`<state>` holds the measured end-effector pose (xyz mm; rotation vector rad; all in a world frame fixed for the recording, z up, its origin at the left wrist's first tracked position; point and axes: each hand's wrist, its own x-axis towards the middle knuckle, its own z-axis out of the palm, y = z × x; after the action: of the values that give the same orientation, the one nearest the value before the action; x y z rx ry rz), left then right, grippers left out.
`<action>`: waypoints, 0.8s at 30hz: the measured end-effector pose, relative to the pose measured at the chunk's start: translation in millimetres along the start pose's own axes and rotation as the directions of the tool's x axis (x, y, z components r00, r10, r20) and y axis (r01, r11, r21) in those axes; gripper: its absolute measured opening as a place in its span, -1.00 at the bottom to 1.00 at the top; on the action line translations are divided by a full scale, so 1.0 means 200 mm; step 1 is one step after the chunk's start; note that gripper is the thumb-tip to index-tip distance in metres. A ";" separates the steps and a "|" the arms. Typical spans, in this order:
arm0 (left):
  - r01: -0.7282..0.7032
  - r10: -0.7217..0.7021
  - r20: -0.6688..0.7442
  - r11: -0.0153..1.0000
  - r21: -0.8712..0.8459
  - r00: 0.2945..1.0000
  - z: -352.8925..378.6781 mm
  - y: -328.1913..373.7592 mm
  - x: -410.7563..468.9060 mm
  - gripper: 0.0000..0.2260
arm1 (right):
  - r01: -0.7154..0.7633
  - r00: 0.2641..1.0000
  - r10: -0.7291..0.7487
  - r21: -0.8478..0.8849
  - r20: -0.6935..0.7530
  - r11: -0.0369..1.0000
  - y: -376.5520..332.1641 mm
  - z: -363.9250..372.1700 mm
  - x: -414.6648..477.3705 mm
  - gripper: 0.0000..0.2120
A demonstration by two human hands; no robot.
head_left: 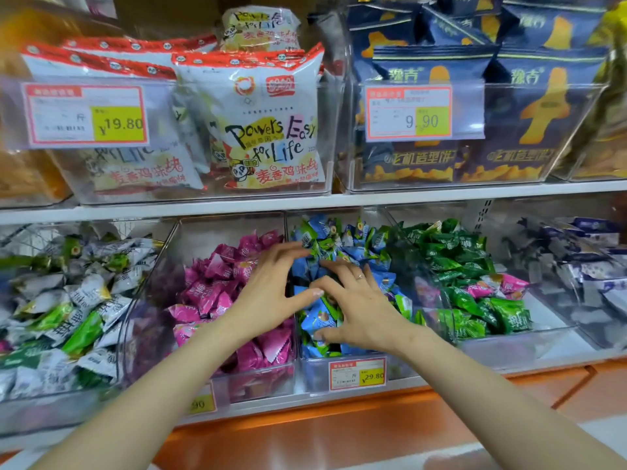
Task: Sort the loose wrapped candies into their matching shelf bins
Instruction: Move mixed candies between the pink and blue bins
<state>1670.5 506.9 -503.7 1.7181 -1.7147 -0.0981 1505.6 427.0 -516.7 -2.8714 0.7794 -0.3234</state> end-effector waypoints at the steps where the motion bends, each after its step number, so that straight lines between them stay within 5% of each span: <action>1: 0.002 -0.002 -0.023 1.000 -0.001 1.000 -0.01 0.00 0.02 -0.28 | -0.005 1.000 0.005 -0.021 0.005 1.000 0.01 0.00 0.00 -0.37; 8: 0.034 -0.063 0.194 0.988 0.150 0.979 0.02 -0.03 0.13 -0.15 | -0.057 0.997 0.055 -0.029 -0.049 0.998 0.18 -0.08 -0.01 -0.56; 11: 0.031 -0.096 0.255 0.968 0.248 0.962 0.01 -0.02 0.18 -0.34 | -0.175 0.981 0.178 0.046 -0.074 0.983 0.27 -0.13 -0.03 -0.61; 14: -0.038 -0.070 0.294 0.936 0.349 0.953 0.00 0.01 0.18 -0.35 | -0.195 0.978 0.202 0.128 -0.043 0.972 0.30 -0.15 -0.03 -0.53; 19: -0.097 0.010 0.375 0.972 0.213 0.927 -0.01 0.06 0.12 -0.36 | -0.156 0.982 0.180 0.304 -0.051 0.940 0.30 -0.15 -0.02 -0.30; 24: -0.206 0.095 0.436 0.955 0.215 0.895 0.01 0.13 0.05 -0.60 | -0.054 0.998 0.063 0.252 -0.029 0.966 0.26 -0.17 0.00 -0.22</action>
<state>1647.8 500.1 -487.2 1.8341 -2.2618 -0.1969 1472.6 378.7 -494.8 -2.6080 0.7669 -0.4357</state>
